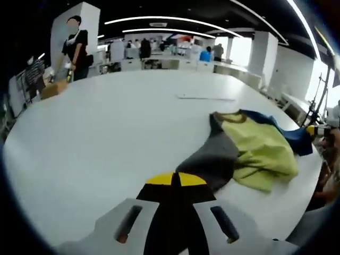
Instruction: Fold the garment on the visible template until the final outline fits inside the template.
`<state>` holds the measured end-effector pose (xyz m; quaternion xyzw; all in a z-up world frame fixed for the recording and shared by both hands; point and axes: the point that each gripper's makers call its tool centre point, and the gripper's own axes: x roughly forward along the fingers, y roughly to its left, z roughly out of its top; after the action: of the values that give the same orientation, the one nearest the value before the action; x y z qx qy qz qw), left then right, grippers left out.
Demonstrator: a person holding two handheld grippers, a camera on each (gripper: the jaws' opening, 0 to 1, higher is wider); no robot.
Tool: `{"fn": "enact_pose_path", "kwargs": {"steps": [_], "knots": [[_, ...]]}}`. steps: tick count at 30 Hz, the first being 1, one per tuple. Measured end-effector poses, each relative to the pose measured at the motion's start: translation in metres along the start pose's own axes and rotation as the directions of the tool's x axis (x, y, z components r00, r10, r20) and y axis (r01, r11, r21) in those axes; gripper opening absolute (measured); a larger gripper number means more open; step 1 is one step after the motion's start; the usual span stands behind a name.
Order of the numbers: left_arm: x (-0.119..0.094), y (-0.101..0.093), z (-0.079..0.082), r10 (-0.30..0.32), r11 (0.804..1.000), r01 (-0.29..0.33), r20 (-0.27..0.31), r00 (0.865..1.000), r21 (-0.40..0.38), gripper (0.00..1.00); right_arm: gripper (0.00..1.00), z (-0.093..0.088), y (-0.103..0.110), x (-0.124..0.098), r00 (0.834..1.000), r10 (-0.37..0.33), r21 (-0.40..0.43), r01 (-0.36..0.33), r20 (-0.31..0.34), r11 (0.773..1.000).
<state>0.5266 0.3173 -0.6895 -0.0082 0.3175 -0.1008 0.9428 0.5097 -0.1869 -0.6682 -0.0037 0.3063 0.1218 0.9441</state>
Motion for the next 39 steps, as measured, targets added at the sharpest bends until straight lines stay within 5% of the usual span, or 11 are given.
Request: {"fn": "enact_pose_path", "kwargs": {"steps": [7, 18, 25, 28, 32, 36, 39], "knots": [[0.010, 0.021, -0.007, 0.050, 0.994, -0.044, -0.054, 0.997, 0.104, 0.00, 0.00, -0.005, -0.030, 0.006, 0.995, -0.091, -0.097, 0.087, -0.037, 0.991], [0.022, 0.049, -0.013, 0.089, 0.994, -0.083, -0.092, 0.992, 0.068, 0.00, 0.00, -0.016, -0.063, 0.023, 0.984, -0.150, -0.113, 0.139, -0.101, 0.984], [0.028, 0.068, -0.013, 0.130, 0.985, -0.115, -0.120, 0.984, 0.126, 0.00, 0.00, -0.025, -0.077, 0.033, 0.975, -0.162, -0.138, 0.142, -0.149, 0.980], [0.030, 0.079, -0.014, 0.174, 0.963, -0.138, -0.146, 0.974, 0.230, 0.00, 0.00, -0.026, -0.083, 0.036, 0.971, -0.173, -0.200, 0.140, -0.163, 0.970], [0.036, 0.089, -0.017, 0.193, 0.958, -0.150, -0.162, 0.968, 0.246, 0.00, 0.00, -0.030, -0.093, 0.043, 0.969, -0.173, -0.193, 0.138, -0.176, 0.971], [0.040, 0.095, -0.014, 0.234, 0.911, -0.155, -0.169, 0.957, 0.381, 0.00, 0.00, -0.034, -0.105, 0.046, 0.959, -0.197, -0.221, 0.151, -0.203, 0.964], [0.045, 0.096, -0.015, 0.237, 0.914, -0.156, -0.182, 0.954, 0.375, 0.00, 0.00, -0.036, -0.110, 0.048, 0.954, -0.205, -0.244, 0.150, -0.217, 0.958]]}}
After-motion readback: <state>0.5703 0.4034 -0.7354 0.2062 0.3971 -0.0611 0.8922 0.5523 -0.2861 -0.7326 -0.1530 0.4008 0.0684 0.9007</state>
